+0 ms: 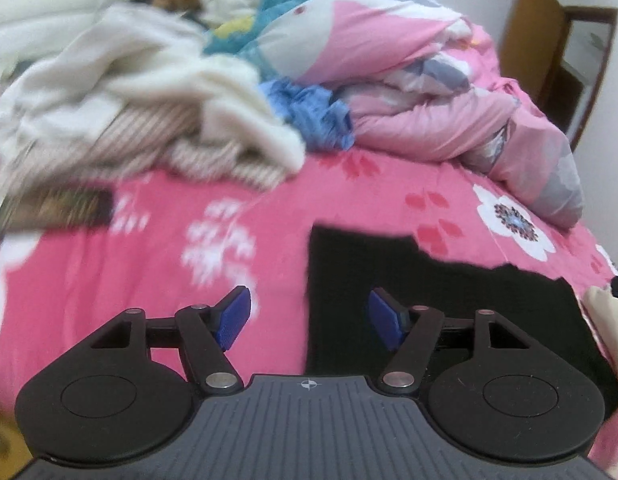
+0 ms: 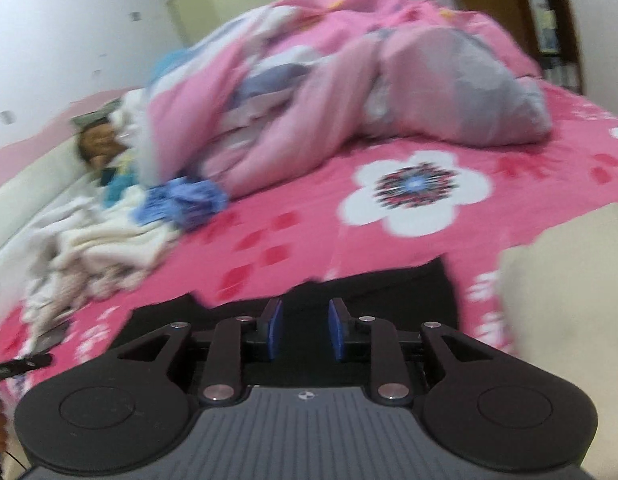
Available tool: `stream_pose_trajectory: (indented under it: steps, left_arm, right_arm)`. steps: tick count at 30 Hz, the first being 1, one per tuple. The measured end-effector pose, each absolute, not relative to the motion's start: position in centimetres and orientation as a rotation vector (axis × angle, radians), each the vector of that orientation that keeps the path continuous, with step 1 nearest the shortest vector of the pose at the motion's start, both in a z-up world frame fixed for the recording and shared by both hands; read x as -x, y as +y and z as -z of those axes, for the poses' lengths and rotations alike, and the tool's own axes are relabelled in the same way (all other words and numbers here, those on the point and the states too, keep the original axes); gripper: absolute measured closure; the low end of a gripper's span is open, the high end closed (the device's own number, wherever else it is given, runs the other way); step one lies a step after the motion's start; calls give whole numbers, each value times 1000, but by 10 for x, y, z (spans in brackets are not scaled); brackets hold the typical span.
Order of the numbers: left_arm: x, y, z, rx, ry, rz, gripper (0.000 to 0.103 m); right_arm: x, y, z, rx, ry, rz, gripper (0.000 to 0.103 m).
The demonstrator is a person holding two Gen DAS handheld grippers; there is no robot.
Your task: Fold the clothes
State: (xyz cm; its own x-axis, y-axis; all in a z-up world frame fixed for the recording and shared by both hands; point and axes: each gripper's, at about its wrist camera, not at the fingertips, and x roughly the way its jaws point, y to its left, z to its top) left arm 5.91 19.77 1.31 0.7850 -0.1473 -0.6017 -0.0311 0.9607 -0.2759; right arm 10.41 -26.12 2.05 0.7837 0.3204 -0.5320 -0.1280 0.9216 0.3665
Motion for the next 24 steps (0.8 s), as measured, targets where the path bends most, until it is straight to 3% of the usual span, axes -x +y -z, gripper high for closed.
stream_pose_trajectory:
  steps: [9, 18, 24]
  left_arm:
    - [-12, 193, 32, 465, 746, 93, 37]
    - [-7, 191, 48, 516, 689, 106, 40]
    - [-7, 206, 55, 622, 639, 108, 52]
  right_arm:
    - [-100, -180, -12, -302, 714, -450, 75]
    - [-95, -130, -11, -248, 759, -505, 74]
    - [-100, -112, -6, -223, 796, -511, 74]
